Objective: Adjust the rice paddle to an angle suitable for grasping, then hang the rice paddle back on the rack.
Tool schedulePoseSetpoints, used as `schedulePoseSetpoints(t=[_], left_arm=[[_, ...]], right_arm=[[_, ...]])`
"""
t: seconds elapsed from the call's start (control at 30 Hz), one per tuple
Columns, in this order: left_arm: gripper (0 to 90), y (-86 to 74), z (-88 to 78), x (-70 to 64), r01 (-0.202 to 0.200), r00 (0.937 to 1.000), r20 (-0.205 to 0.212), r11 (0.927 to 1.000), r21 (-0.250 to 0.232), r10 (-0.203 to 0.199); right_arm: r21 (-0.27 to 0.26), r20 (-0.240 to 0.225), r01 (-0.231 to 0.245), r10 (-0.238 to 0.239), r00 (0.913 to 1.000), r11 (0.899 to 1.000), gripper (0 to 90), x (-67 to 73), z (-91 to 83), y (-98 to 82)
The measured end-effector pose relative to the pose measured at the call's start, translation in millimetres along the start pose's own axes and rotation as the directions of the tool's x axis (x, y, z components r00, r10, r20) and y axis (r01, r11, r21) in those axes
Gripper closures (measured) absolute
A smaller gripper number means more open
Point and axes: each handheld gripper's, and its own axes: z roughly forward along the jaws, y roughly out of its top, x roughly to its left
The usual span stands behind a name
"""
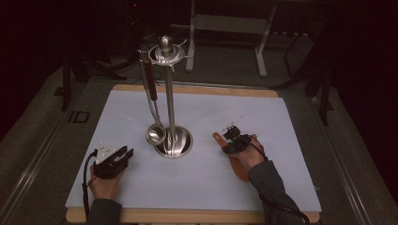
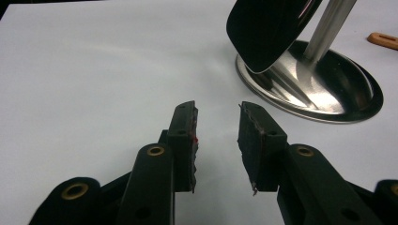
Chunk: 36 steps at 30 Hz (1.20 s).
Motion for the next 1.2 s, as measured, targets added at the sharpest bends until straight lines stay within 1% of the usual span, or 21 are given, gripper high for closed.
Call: schedulePoseSetpoints(t=[0.07, 0.23, 0.3, 0.37, 0.47, 0.6, 0.8, 0.83, 0.97, 1.0, 1.1, 1.17, 1.2], left_arm=[[67.3, 0.0, -0.1, -0.1, 0.001, 1.0, 0.0, 1.0, -0.002, -0.001], [67.4, 0.0, 0.2, 0.0, 0.004, 1.0, 0.0, 1.0, -0.002, -0.004], [67.4, 0.0, 0.2, 0.1, 0.004, 1.0, 0.0, 1.0, -0.002, -0.004], [67.3, 0.0, 0.1, 0.1, 0.001, 1.0, -0.001, 1.0, 0.0, -0.001], [67.3, 0.1, 0.0, -0.1, 0.0, 1.0, -0.001, 1.0, 0.0, 0.0], [67.3, 0.1, 0.0, -0.1, -0.001, 1.0, -0.001, 1.0, 0.0, 0.001], [67.3, 0.1, 0.1, -0.2, -0.001, 1.0, -0.001, 1.0, 0.0, 0.001], [67.3, 0.1, 0.1, -0.2, -0.001, 1.0, -0.001, 1.0, 0.0, 0.001], [67.3, 0.1, 0.2, -0.3, -0.002, 1.0, -0.001, 1.0, 0.001, 0.002], [67.3, 0.1, 0.2, -0.4, -0.003, 1.0, -0.002, 1.0, 0.001, 0.003], [67.3, 0.1, 0.1, -0.4, -0.004, 1.0, -0.002, 1.0, 0.002, 0.004], [67.3, 0.1, 0.1, -0.4, -0.005, 1.0, -0.002, 1.0, 0.001, 0.005], [67.3, 0.1, 0.2, -0.4, -0.003, 1.0, -0.002, 1.0, 0.0, 0.003]], right_arm=[[0.025, 0.003, 0.01, -0.01, 0.9999, 1.0, 62.1, -0.3, 0.3, 4.0], [0.091, -0.019, 0.032, -0.031, 0.9993, 0.995, 61.3, -3.7, 1.4, 12.7], [0.109, -0.025, 0.039, -0.037, 0.999, 0.993, 61.4, -4.1, 1.4, 15.4], [0.118, -0.025, 0.055, -0.053, 0.9983, 0.991, 62.0, -4.0, 0.8, 17.7], [0.129, -0.031, 0.068, -0.065, 0.9974, 0.989, 61.9, -2.9, -0.3, 21.0], [0.151, -0.035, 0.077, -0.073, 0.9967, 0.986, 61.6, -2.8, -0.6, 24.6], [0.201, -0.055, 0.078, -0.069, 0.9961, 0.976, 61.2, -6.0, 3.5, 25.4], [0.2, -0.056, 0.075, -0.065, 0.9963, 0.977, 61.3, -6.1, 3.5, 25.5], [0.195, -0.05, 0.082, -0.073, 0.9961, 0.977, 61.7, -6.1, 4.6, 27.1], [0.2, -0.046, 0.075, -0.067, 0.9967, 0.977, 61.8, -4.9, 4.8, 28.1], [0.211, -0.031, 0.091, -0.086, 0.9958, 0.973, 64.1, -1.7, 5.5, 30.0], [0.222, -0.023, 0.09, -0.088, 0.9959, 0.971, 66.1, 0.6, 5.4, 31.1], [0.222, -0.017, 0.1, -0.099, 0.995, 0.97, 66.2, 1.8, 5.3, 31.3]])
